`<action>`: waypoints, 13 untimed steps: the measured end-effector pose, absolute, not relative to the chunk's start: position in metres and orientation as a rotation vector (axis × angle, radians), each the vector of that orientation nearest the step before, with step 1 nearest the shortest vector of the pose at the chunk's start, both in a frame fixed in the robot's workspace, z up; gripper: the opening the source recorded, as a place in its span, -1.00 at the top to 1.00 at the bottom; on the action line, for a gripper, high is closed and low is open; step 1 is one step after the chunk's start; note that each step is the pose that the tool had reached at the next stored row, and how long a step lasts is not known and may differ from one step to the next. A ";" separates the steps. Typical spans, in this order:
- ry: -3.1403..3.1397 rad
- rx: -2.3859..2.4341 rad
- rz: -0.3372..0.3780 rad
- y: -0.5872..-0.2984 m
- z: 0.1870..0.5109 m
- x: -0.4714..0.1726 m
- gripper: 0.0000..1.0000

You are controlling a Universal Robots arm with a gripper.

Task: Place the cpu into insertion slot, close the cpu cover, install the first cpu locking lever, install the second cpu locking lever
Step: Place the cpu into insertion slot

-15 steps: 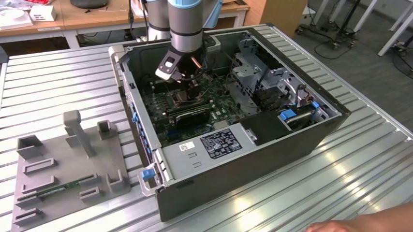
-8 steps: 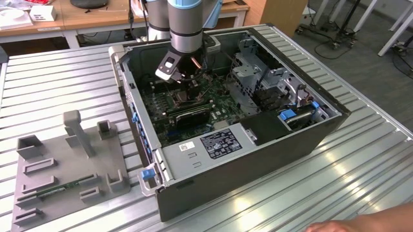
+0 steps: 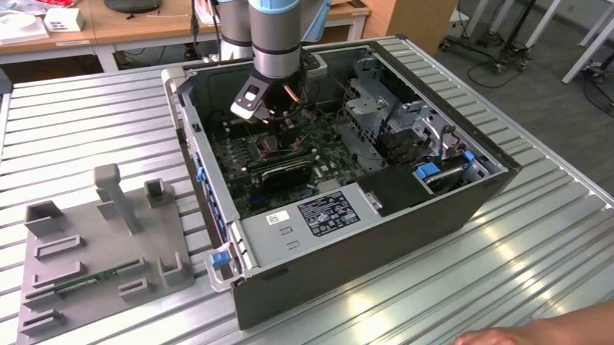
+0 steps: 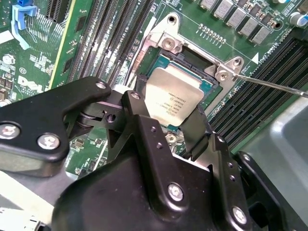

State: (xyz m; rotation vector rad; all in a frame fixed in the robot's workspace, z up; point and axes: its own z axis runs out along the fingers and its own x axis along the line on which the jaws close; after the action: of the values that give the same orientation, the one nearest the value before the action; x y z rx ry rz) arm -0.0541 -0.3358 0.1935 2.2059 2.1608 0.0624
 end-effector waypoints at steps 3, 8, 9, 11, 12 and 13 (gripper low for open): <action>2.161 2.206 0.062 -0.336 0.193 -0.054 -0.08; 2.161 2.206 0.063 -0.336 0.193 -0.055 -0.08; 2.161 2.206 0.063 -0.336 0.193 -0.056 -0.08; 2.161 2.206 0.063 -0.335 0.193 -0.056 -0.08; 2.161 2.206 0.063 -0.335 0.193 -0.056 -0.08; 2.161 2.206 0.063 -0.335 0.193 -0.056 -0.08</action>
State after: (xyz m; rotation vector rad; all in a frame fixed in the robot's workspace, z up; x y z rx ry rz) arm -0.0561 -0.3354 0.1929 2.2059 2.1609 0.0629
